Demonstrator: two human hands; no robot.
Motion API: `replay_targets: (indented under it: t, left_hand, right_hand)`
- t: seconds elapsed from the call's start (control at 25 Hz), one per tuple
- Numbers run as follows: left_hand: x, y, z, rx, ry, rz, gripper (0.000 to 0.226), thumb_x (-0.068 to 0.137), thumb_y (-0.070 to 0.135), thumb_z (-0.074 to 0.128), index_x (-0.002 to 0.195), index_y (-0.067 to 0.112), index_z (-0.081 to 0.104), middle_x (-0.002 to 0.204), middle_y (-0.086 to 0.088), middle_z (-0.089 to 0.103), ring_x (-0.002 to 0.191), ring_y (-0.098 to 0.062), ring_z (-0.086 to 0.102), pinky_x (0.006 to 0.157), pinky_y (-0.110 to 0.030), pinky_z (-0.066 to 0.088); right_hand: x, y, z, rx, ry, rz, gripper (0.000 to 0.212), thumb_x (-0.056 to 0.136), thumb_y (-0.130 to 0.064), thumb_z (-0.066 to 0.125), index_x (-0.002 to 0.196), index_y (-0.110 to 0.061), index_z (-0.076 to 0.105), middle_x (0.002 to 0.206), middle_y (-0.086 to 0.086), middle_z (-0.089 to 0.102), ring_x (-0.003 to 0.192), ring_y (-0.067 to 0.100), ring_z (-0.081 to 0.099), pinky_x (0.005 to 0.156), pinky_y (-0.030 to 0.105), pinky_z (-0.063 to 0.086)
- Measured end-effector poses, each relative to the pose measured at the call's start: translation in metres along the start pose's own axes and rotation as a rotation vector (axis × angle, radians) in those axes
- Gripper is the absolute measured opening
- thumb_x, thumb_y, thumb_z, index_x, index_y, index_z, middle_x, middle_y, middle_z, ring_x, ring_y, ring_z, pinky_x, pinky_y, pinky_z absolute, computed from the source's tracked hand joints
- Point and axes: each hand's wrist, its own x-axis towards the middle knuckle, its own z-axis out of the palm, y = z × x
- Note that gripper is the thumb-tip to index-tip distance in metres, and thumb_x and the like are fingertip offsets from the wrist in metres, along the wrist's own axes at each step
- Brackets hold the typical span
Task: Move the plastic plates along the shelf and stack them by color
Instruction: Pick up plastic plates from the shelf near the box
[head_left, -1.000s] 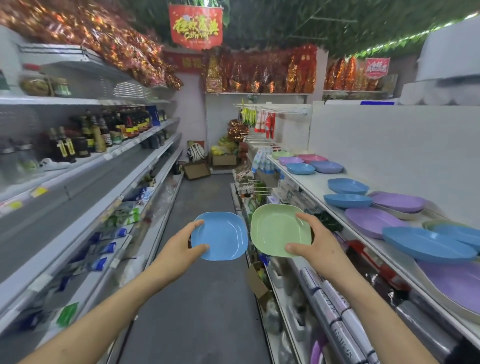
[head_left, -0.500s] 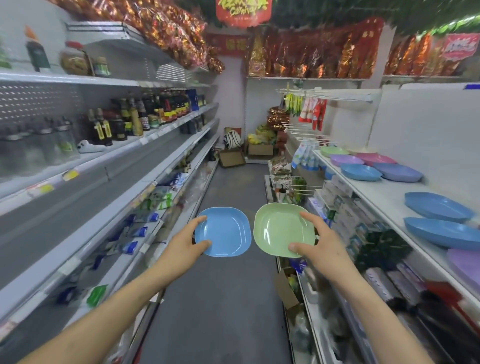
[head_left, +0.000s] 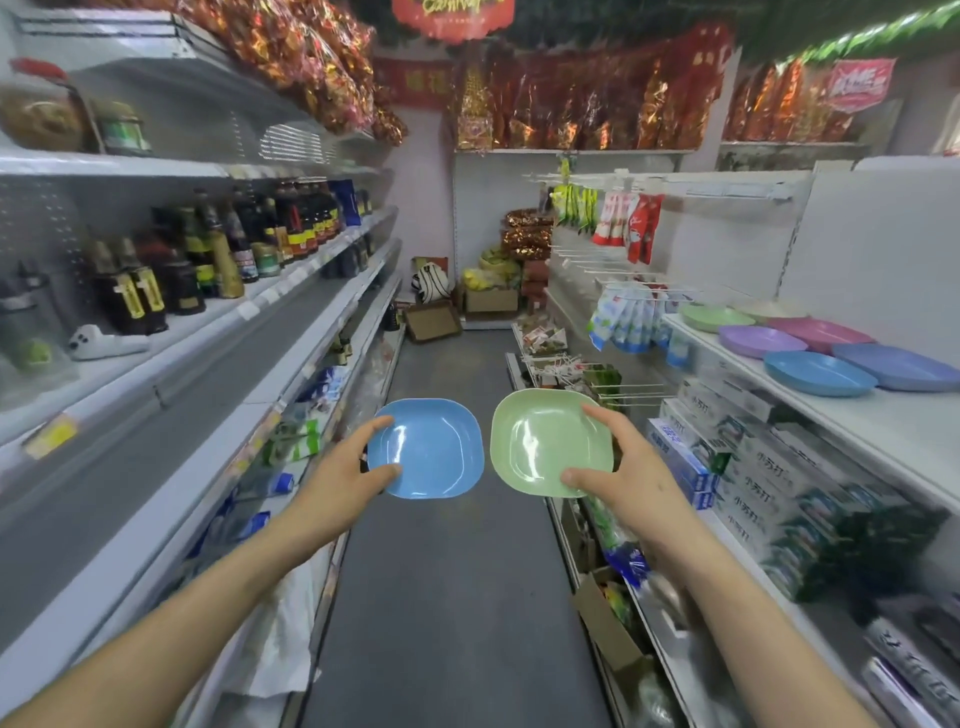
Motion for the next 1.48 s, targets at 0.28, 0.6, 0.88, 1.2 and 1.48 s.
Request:
replay_targets:
  t: [0.28,0.6,0.88,1.2,1.48]
  left_hand:
    - [0.095,-0.033,0.006,-0.070,-0.039,0.011,0.057,0.097,0.020,0.064,0.148,0.034,0.046,0.118,0.007,0.059,0.084,-0.010,0.063,0.069,-0.023,0.047]
    - [0.242,-0.034,0.038,-0.079,-0.083,0.042,0.054,0.097,0.019,0.062,0.146,0.037,0.047,0.108,0.005,0.061,0.081,-0.011,0.064,0.066,-0.019,0.045]
    - [0.376,-0.003,0.070,-0.046,-0.045,0.112,0.051,0.097,0.018,0.061,0.141,0.039,0.048,0.112,0.003,0.062,0.072,-0.007,0.063,0.064,-0.020,0.047]
    - [0.484,-0.011,0.137,-0.136,-0.194,0.151,0.054,0.095,0.024,0.062,0.143,0.045,0.047,0.114,0.008,0.063,0.078,-0.010,0.066,0.068,-0.023,0.049]
    - [0.601,-0.026,0.165,-0.191,-0.362,0.225,0.058,0.093,0.022,0.068,0.143,0.044,0.048,0.115,0.010,0.063,0.083,-0.011,0.067,0.067,-0.021,0.050]
  right_hand:
    - [0.075,0.018,0.026,-0.050,0.024,0.069,0.082,0.079,-0.020,0.083,0.144,-0.050,0.044,0.137,-0.024,0.049,0.129,0.016,0.049,0.101,0.041,0.050]
    - [0.209,0.060,0.024,-0.028,0.062,0.051,0.082,0.077,-0.020,0.083,0.142,-0.052,0.045,0.138,-0.024,0.050,0.132,0.014,0.047,0.106,0.044,0.047]
    - [0.311,0.093,-0.002,-0.029,0.127,0.039,0.081,0.079,-0.018,0.083,0.142,-0.052,0.045,0.139,-0.020,0.052,0.126,0.011,0.049,0.085,0.024,0.044]
    - [0.375,0.129,-0.015,-0.067,0.217,0.132,0.078,0.081,-0.019,0.082,0.141,-0.053,0.046,0.130,-0.036,0.047,0.124,0.011,0.051,0.099,0.040,0.050]
    - [0.445,0.145,-0.001,-0.115,0.341,0.199,0.078,0.082,-0.017,0.081,0.142,-0.051,0.045,0.134,-0.029,0.050,0.124,0.008,0.051,0.084,0.025,0.045]
